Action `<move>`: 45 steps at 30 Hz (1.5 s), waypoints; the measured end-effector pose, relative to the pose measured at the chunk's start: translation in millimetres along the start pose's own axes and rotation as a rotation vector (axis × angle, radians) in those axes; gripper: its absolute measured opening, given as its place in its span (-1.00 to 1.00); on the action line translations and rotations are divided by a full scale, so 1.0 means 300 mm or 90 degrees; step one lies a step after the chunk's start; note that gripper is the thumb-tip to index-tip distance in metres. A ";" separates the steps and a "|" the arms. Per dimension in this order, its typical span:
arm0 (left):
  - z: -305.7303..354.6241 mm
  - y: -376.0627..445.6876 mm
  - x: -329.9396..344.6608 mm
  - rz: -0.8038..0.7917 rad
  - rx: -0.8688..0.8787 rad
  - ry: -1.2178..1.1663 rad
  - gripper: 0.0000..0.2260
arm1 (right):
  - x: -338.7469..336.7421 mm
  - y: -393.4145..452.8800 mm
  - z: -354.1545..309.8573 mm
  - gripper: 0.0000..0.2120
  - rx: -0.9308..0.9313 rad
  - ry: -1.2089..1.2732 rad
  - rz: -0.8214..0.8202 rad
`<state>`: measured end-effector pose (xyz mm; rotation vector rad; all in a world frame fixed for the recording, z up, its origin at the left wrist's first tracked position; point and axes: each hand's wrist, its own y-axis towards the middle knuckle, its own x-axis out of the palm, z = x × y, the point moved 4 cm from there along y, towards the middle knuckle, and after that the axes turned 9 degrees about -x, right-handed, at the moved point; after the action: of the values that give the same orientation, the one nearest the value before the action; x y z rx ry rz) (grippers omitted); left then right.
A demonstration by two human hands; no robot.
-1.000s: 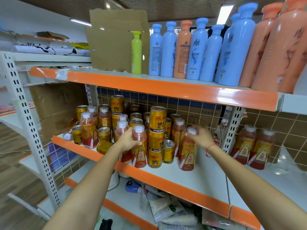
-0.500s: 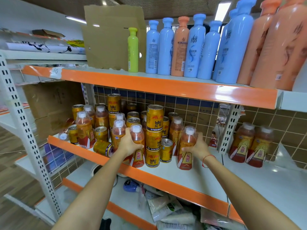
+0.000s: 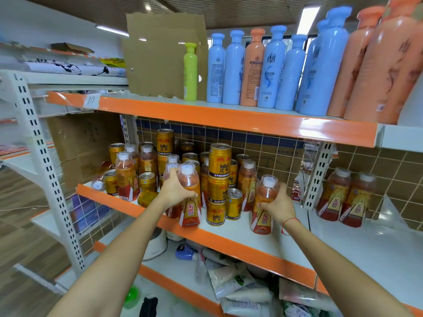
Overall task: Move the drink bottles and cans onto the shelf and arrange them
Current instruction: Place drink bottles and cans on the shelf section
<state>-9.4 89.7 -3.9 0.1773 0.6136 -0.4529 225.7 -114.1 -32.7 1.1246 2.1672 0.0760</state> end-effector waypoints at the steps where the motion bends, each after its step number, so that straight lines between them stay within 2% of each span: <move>1: 0.008 -0.013 -0.003 -0.016 0.007 0.017 -0.15 | -0.006 -0.008 -0.008 -0.36 0.000 0.001 0.005; 8: 0.083 -0.126 0.042 -0.184 0.059 0.079 -0.13 | -0.097 -0.063 -0.044 -0.32 0.000 -0.024 0.043; 11: 0.127 -0.170 0.110 -0.249 0.086 0.087 -0.18 | -0.146 -0.098 -0.026 -0.31 0.012 -0.037 0.058; 15: 0.191 -0.209 0.228 -0.290 0.130 0.093 -0.16 | -0.236 -0.155 0.022 -0.27 0.037 -0.068 0.079; 19: 0.290 -0.236 0.343 -0.298 0.181 0.095 -0.12 | -0.357 -0.200 0.087 -0.31 0.064 -0.101 0.111; 24: 0.420 -0.277 0.515 -0.300 0.180 0.058 -0.10 | -0.516 -0.231 0.159 -0.34 0.078 -0.111 0.131; 32: 0.607 -0.345 0.803 -0.313 0.176 0.029 -0.06 | -0.733 -0.245 0.309 -0.25 0.090 -0.123 0.104; 37: 0.653 -0.373 0.922 -0.303 0.166 0.015 -0.03 | -0.779 -0.235 0.373 -0.36 0.078 -0.108 0.099; 45: 0.674 -0.397 1.011 -0.275 0.151 -0.025 -0.11 | -0.766 -0.204 0.460 -0.35 0.069 -0.065 0.084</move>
<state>259.5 -183.1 -23.4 0.2623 0.5587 -0.9461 355.1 -356.8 -33.8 1.3041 2.0256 -0.0412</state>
